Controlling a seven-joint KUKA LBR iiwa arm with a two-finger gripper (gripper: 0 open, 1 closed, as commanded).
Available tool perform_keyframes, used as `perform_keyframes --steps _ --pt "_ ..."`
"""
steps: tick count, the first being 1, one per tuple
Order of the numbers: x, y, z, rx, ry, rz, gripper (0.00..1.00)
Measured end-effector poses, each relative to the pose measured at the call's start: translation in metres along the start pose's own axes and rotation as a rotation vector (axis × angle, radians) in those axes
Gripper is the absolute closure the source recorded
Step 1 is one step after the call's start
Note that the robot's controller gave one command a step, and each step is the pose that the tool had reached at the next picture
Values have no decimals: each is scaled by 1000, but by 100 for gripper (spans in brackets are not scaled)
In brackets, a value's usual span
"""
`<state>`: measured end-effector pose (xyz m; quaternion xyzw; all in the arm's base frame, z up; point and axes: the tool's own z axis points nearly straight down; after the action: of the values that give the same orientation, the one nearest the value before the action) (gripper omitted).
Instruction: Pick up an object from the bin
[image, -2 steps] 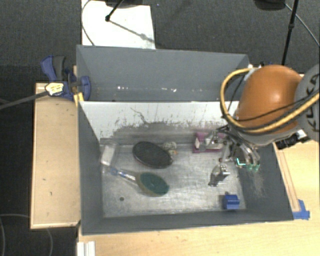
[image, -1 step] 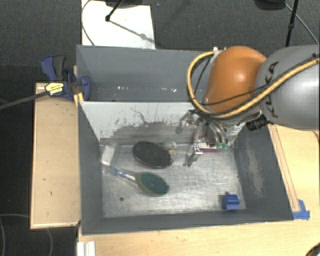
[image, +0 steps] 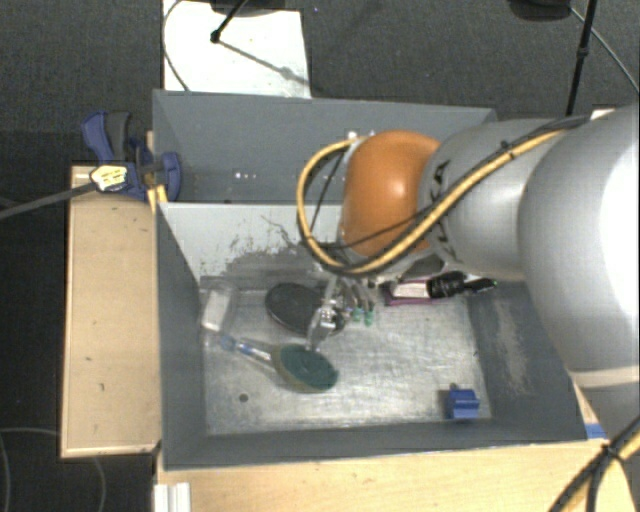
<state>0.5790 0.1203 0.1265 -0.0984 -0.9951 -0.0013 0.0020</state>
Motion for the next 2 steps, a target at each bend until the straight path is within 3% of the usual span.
perform_keyframes --steps 1,2 --pt "-13 -12 54 0 -12 -219 0" --pt "-14 -11 53 -1 -15 -217 100"
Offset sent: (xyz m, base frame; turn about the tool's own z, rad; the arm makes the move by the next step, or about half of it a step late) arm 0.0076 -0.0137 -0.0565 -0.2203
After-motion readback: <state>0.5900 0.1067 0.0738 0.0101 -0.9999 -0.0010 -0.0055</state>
